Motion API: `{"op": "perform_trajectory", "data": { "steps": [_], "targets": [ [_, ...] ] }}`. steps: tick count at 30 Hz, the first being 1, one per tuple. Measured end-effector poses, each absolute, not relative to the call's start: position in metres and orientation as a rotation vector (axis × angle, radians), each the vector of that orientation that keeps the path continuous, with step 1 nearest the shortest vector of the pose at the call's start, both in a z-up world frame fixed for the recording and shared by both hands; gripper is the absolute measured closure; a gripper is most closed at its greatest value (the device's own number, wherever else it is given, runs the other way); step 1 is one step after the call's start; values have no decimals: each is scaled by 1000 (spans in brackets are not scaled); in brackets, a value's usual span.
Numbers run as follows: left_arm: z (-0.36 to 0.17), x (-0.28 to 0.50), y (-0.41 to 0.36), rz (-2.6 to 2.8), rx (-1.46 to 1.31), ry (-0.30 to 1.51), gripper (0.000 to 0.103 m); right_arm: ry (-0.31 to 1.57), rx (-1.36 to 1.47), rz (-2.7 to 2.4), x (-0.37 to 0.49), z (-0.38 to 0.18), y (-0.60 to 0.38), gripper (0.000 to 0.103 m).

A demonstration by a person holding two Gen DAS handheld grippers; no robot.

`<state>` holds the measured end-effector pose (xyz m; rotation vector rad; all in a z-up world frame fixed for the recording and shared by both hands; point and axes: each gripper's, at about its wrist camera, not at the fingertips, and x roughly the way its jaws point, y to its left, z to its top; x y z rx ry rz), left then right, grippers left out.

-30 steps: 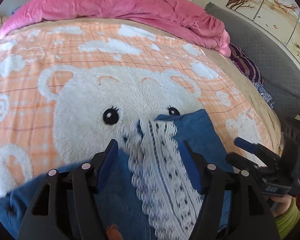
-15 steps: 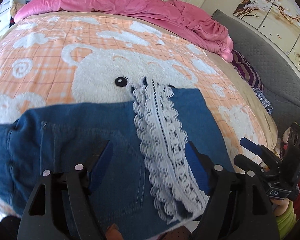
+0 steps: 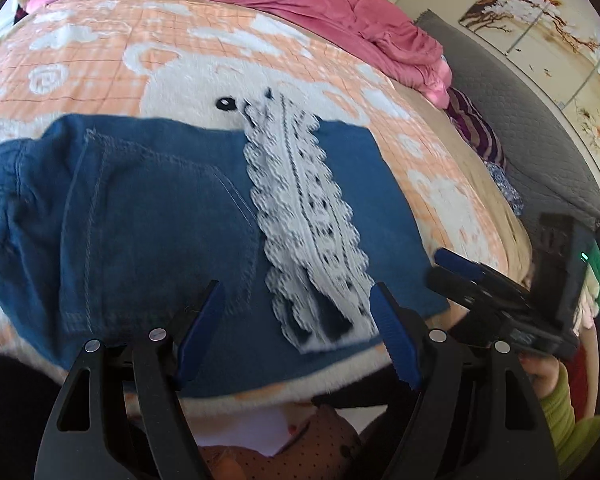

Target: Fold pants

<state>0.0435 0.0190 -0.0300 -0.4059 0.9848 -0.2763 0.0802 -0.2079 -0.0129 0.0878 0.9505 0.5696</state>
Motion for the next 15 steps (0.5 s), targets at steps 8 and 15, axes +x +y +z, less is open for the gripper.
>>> {"op": "perform_trajectory", "data": {
  "steps": [8,15],
  "targets": [
    [-47,41,7,-286,-431,1040,31,998,126,570,80,-29,-215,34],
    [-54,49,-10,-268,-454,1046,72,984,98,562,77,-30,-210,34]
  ]
}}
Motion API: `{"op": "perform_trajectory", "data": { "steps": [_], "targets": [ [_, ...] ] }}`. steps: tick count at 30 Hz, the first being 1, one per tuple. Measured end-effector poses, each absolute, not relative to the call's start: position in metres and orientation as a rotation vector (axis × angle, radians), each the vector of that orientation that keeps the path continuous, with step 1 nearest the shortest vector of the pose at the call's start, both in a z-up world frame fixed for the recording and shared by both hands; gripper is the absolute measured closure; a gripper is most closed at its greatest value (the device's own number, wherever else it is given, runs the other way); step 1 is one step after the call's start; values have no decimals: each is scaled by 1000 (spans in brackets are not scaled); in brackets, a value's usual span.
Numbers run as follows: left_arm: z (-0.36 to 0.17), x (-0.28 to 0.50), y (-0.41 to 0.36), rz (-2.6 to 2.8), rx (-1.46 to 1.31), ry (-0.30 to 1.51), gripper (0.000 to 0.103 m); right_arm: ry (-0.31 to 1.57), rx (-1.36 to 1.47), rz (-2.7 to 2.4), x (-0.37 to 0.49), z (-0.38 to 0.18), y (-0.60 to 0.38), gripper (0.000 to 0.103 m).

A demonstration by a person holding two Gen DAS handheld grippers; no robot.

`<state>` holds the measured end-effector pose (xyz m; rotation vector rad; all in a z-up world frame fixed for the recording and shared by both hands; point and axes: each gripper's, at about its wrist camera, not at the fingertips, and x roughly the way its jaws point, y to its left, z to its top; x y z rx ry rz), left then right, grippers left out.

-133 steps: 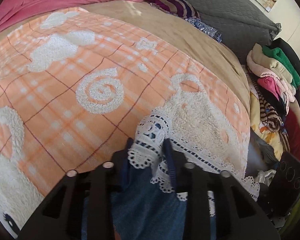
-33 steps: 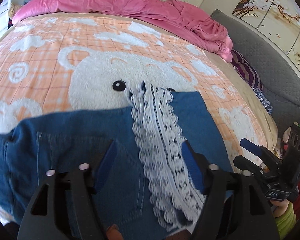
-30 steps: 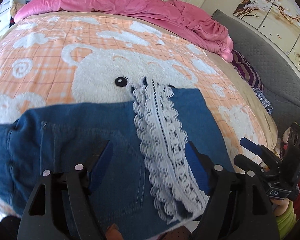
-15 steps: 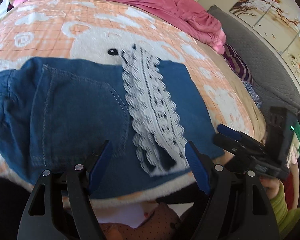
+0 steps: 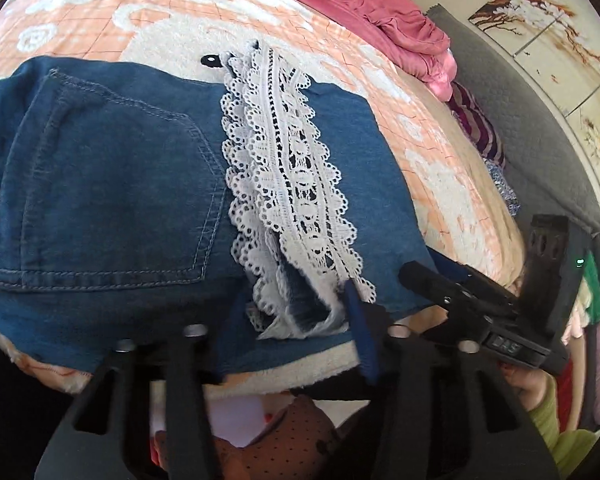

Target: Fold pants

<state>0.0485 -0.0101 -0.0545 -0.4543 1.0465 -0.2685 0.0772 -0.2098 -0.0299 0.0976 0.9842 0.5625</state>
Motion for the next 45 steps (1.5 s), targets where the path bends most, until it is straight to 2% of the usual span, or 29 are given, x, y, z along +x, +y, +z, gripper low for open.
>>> {"op": "perform_trajectory", "data": {
  "steps": [2,3,5,10,13,18,26,29,31,33,35,36,41,45],
  "targets": [
    [-53,48,-13,-262,-432,1042,83,979,88,564,76,-29,-209,34],
    [-51,47,-12,-262,-428,1038,84,974,85,569,76,-28,-209,34],
    [-43,41,-9,-238,-392,1028,85,947,92,582,73,-21,-211,42],
    [-41,34,-8,-194,-346,1030,85,818,-8,626,55,1,-195,45],
    [-44,37,-12,-186,-315,1037,81,803,-80,650,51,0,-183,49],
    [-47,40,-12,-188,-323,1047,73,917,-147,596,61,-29,-176,52],
    [-40,29,-4,-189,-350,1018,69,902,-81,607,60,-22,-184,52],
    [-32,19,9,-172,-388,1004,65,886,-11,619,61,-11,-192,51],
    [-24,13,17,-145,-398,980,65,877,9,629,60,-5,-191,44],
    [-14,5,31,-112,-423,949,60,872,22,644,60,1,-188,41],
    [-7,-2,46,-62,-439,933,43,868,26,669,62,8,-182,38],
    [-5,-5,54,-28,-452,930,39,863,22,685,66,14,-176,35],
    [-9,-4,88,106,-518,953,28,832,-14,806,84,46,-134,21],
    [-12,4,106,173,-519,953,21,823,-128,937,97,68,-77,21]
  ]
}}
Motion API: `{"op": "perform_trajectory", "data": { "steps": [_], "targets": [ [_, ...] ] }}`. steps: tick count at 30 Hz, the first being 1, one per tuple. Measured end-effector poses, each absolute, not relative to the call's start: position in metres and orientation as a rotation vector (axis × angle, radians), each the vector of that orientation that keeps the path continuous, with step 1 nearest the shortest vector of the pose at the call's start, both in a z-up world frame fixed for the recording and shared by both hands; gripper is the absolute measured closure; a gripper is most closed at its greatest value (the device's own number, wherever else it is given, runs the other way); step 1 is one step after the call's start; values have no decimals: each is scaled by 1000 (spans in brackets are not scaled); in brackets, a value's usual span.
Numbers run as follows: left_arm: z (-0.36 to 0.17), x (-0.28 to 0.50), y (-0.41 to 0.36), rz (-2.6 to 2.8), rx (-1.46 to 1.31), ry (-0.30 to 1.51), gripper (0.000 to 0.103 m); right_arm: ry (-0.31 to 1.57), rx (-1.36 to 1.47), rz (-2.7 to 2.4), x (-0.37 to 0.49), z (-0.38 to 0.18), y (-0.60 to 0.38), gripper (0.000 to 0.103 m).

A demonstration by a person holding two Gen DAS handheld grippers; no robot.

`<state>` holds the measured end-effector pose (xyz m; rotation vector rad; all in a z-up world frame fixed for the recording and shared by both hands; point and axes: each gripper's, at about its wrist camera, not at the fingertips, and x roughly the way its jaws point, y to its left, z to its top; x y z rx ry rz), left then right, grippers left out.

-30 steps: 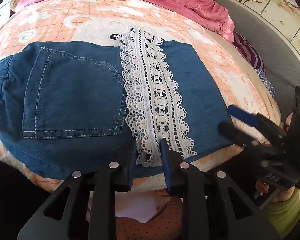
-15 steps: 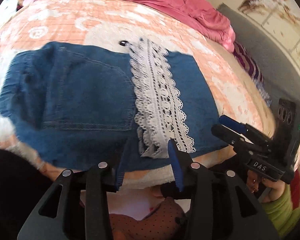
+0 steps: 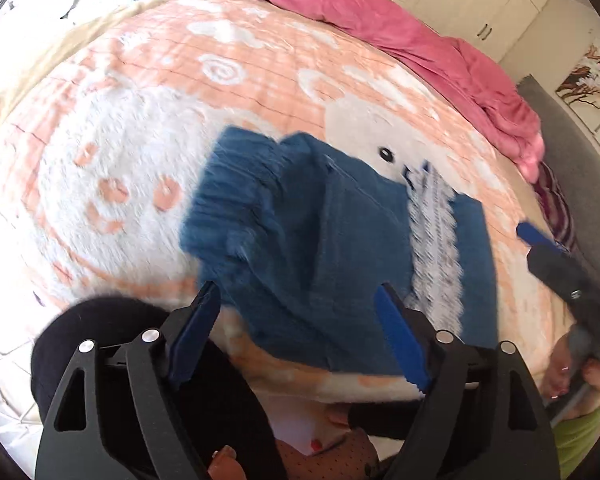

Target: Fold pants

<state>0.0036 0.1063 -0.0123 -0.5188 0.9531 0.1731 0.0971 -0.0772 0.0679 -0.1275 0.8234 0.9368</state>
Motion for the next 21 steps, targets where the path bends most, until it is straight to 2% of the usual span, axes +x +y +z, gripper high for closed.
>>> {"op": "perform_trajectory", "data": {
  "steps": [4,8,12,17,18,19,20,21],
  "targets": [
    [-23,19,114,194,-518,968,20,836,-262,1045,108,75,-13,21],
    [-35,25,126,175,-537,974,34,905,-361,1121,120,63,39,21],
    [-37,26,130,157,-559,954,38,1031,-448,1154,136,32,84,21],
    [-39,28,129,143,-564,945,40,1157,-424,1201,145,5,116,21],
    [-39,28,129,143,-564,944,40,1172,-430,1201,144,-2,122,31],
    [-40,29,130,141,-568,943,40,1174,-431,1204,143,-7,125,57],
    [-40,29,132,138,-576,939,39,1174,-424,1208,143,-11,126,61],
    [-40,29,134,132,-591,932,37,1160,-394,1195,143,-11,123,69]
  ]
}}
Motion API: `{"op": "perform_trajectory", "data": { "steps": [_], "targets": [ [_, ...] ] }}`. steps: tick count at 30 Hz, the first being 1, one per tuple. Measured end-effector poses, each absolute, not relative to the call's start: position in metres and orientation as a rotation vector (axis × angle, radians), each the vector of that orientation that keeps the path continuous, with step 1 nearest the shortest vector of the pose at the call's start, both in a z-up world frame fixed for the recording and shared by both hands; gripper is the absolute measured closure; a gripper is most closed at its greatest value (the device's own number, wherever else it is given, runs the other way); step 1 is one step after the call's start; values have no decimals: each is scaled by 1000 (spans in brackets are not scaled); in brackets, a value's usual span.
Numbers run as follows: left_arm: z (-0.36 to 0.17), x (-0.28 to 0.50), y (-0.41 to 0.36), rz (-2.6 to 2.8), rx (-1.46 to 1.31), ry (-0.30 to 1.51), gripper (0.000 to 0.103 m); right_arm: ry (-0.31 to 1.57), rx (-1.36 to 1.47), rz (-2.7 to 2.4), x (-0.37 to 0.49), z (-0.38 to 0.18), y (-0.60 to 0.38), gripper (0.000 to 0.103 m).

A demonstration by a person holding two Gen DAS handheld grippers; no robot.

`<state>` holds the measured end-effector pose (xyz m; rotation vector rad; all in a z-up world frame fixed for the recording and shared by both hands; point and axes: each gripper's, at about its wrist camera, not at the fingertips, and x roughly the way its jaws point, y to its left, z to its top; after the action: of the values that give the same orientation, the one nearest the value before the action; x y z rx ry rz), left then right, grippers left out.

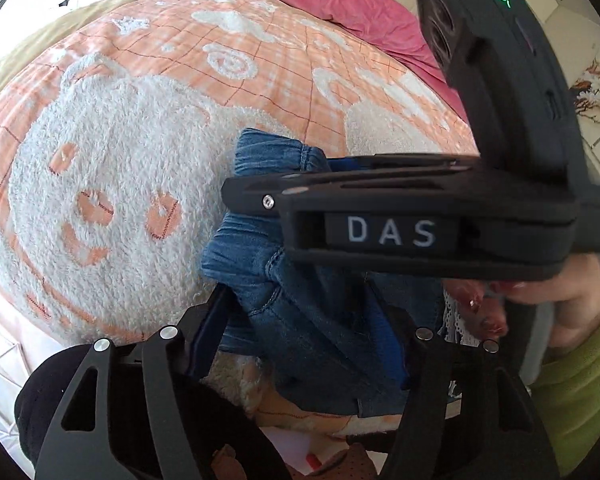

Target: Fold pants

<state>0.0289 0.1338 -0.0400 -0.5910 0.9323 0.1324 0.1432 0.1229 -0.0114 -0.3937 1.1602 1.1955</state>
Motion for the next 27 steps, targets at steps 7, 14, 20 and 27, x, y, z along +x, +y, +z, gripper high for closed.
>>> {"op": "perform_trajectory", "data": {
  "steps": [7,14,20,27],
  "targets": [
    [-26,14,133,59,-665,848,15,1016,-97,1265,152,34,46,82],
    [-27,34,102,-129,-759,875,8,872,86,1276,151,66,-52,82],
    [-13,61,44,-252,-684,864,25,830,175,1176,166,61,-120,80],
    [-6,59,-18,-417,-540,854,16,789,240,1028,162,42,-184,42]
  ]
}}
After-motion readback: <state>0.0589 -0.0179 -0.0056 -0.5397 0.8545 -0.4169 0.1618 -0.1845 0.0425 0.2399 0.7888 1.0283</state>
